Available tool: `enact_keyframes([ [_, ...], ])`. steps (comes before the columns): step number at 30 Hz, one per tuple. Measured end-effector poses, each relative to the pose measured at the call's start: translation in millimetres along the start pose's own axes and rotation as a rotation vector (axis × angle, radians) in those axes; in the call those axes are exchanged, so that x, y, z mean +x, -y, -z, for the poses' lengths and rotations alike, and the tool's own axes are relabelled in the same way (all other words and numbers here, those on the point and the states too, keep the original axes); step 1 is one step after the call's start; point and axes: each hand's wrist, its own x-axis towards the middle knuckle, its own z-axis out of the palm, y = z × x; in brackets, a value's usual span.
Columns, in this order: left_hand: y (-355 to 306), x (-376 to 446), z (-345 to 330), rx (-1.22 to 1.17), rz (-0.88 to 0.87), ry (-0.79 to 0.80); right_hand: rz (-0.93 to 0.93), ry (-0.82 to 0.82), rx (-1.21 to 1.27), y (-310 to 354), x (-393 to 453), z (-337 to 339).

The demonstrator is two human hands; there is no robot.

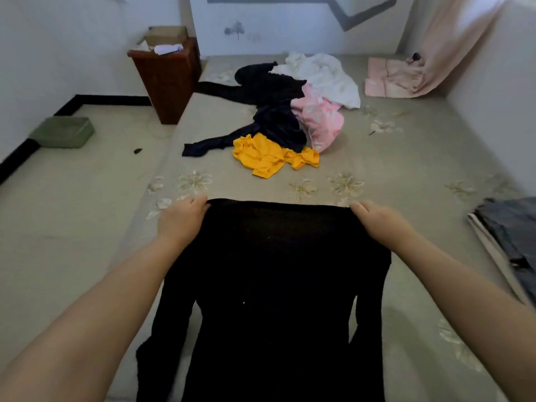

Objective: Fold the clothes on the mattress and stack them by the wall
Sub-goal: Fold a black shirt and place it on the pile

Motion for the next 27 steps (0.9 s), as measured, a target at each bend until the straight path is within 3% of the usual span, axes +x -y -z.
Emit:
enact_keyframes([
  [4, 0, 28, -55, 0.031, 0.0, 0.049, -0.071, -0.057, 0.125, -14, 43, -51],
  [10, 10, 87, -114, 0.024, -0.2, -0.055, 0.044, -0.207, 0.091, -36, 109, -91],
  [14, 14, 145, -154, 0.094, -0.288, -0.107, 0.024, -0.223, 0.052, -49, 166, -119],
  [16, 17, 176, -181, 0.067, -0.236, -0.058, -0.073, -0.226, 0.07, -54, 198, -138],
  [18, 18, 198, -215, 0.07, -0.069, 0.027, -0.224, -0.222, 0.042, -50, 225, -161],
  [21, 12, 192, -266, 0.039, 0.003, 0.16, -0.363, -0.072, 0.01, -18, 241, -203],
  [24, 8, 146, -311, 0.056, -0.029, 0.335, -0.332, 0.033, 0.116, 30, 220, -249],
  [27, 20, 104, -330, 0.11, -0.035, 0.441, -0.21, -0.017, 0.185, 79, 184, -275],
])
